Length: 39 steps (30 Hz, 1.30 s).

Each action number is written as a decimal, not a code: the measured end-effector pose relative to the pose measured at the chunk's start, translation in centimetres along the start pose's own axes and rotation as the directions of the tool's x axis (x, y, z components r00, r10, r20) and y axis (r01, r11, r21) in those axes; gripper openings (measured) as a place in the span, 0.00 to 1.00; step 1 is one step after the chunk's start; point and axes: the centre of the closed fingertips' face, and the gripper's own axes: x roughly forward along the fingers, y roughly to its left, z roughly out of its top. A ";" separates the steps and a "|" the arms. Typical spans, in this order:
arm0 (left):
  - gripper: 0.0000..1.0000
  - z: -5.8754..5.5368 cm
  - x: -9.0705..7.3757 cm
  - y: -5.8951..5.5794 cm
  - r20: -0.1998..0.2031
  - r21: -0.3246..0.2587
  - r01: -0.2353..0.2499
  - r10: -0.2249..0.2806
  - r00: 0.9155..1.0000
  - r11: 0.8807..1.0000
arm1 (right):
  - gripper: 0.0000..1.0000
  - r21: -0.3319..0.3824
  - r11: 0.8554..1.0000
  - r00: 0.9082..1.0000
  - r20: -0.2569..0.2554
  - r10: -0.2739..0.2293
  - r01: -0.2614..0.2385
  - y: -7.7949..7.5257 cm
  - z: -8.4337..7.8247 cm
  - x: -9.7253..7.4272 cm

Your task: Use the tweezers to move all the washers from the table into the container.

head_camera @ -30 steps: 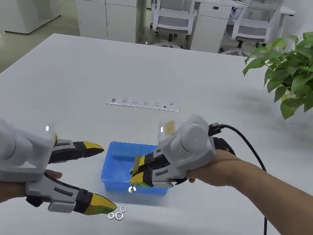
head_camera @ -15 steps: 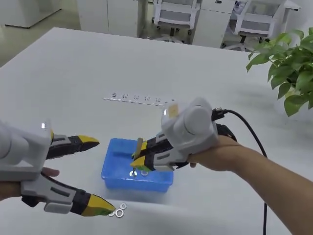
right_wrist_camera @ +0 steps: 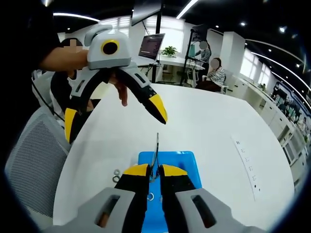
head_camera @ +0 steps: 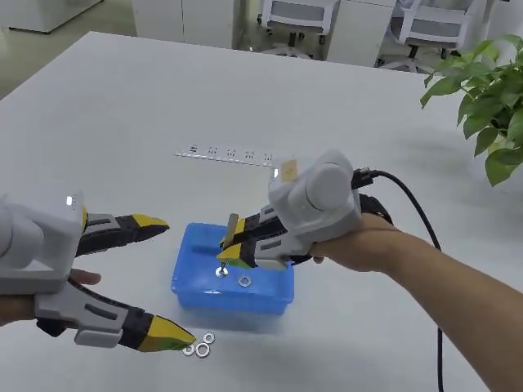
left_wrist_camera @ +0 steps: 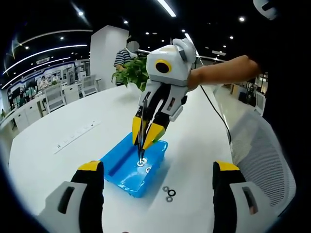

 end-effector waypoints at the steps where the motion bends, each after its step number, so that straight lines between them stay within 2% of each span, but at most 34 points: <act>1: 0.98 0.1 0.0 0.0 0.005 0.004 0.001 -0.001 1.000 1.000 | 0.09 -0.003 1.000 1.000 -0.001 -0.001 0.001 -0.1 -0.1 0.1; 14: 0.94 -0.2 0.8 0.8 -0.003 0.005 0.015 -0.015 1.000 1.000 | 0.09 -0.007 1.000 1.000 -0.016 0.010 -0.011 -0.9 -2.0 1.5; 23: 0.86 -0.1 1.6 1.6 -0.010 0.024 0.032 -0.032 0.999 0.999 | 0.09 -0.007 1.000 0.999 -0.026 0.029 -0.030 -0.9 -3.2 2.6; 29: 0.76 0.1 2.3 2.1 -0.012 0.041 0.049 -0.049 0.999 0.998 | 0.09 -0.005 0.999 0.999 -0.034 0.038 -0.038 -0.8 -4.0 3.1; 39: 0.51 0.8 4.0 2.9 -0.032 0.101 0.090 -0.087 0.996 0.991 | 0.09 -0.006 0.999 0.998 -0.044 0.050 -0.050 -0.5 -4.9 3.6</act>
